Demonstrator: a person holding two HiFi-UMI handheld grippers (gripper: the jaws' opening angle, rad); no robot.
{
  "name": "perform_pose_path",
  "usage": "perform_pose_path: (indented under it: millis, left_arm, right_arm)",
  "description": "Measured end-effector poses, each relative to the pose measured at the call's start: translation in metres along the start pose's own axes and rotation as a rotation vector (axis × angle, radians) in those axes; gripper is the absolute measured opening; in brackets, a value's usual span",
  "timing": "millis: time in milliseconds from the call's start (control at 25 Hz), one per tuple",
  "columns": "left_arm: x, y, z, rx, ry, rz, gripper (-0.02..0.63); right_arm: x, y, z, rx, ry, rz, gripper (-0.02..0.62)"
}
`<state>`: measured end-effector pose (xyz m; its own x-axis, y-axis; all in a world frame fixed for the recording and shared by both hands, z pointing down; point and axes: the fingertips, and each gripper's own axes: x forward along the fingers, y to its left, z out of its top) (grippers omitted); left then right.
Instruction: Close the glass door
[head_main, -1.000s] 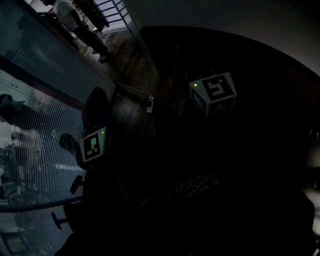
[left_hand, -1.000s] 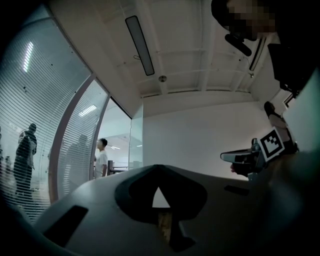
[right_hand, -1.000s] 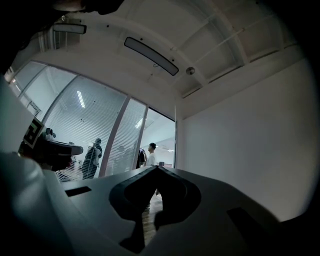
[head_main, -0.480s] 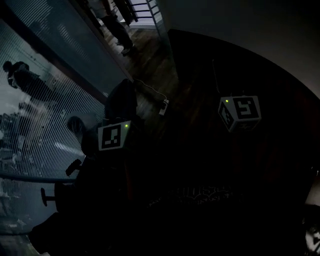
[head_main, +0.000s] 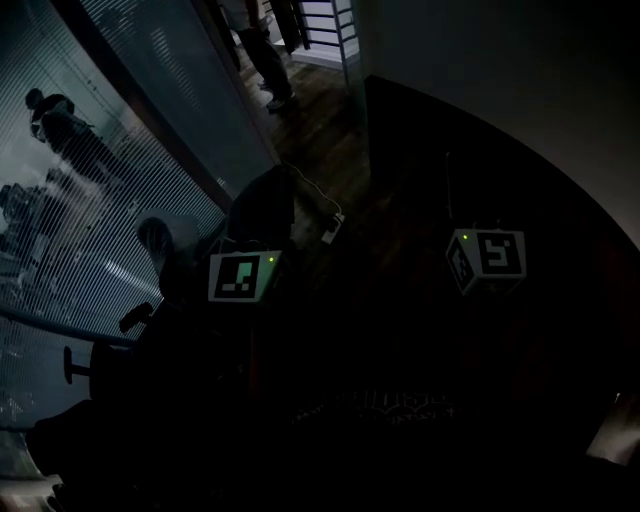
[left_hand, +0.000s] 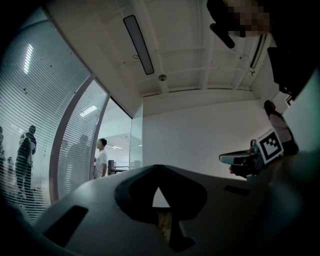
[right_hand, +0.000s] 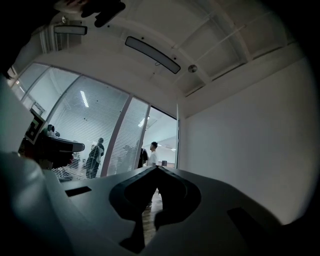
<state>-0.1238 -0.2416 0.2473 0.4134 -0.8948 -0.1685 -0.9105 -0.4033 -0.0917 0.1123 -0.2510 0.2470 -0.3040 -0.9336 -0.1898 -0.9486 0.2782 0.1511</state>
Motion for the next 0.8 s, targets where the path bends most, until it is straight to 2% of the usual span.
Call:
perform_pose_path:
  millis: [800]
  left_arm:
    - [-0.0011, 0.0008, -0.0012, 0.001, 0.005, 0.010, -0.005]
  right_arm:
    - [0.0011, 0.0005, -0.0019, -0.032, 0.015, 0.005, 0.002]
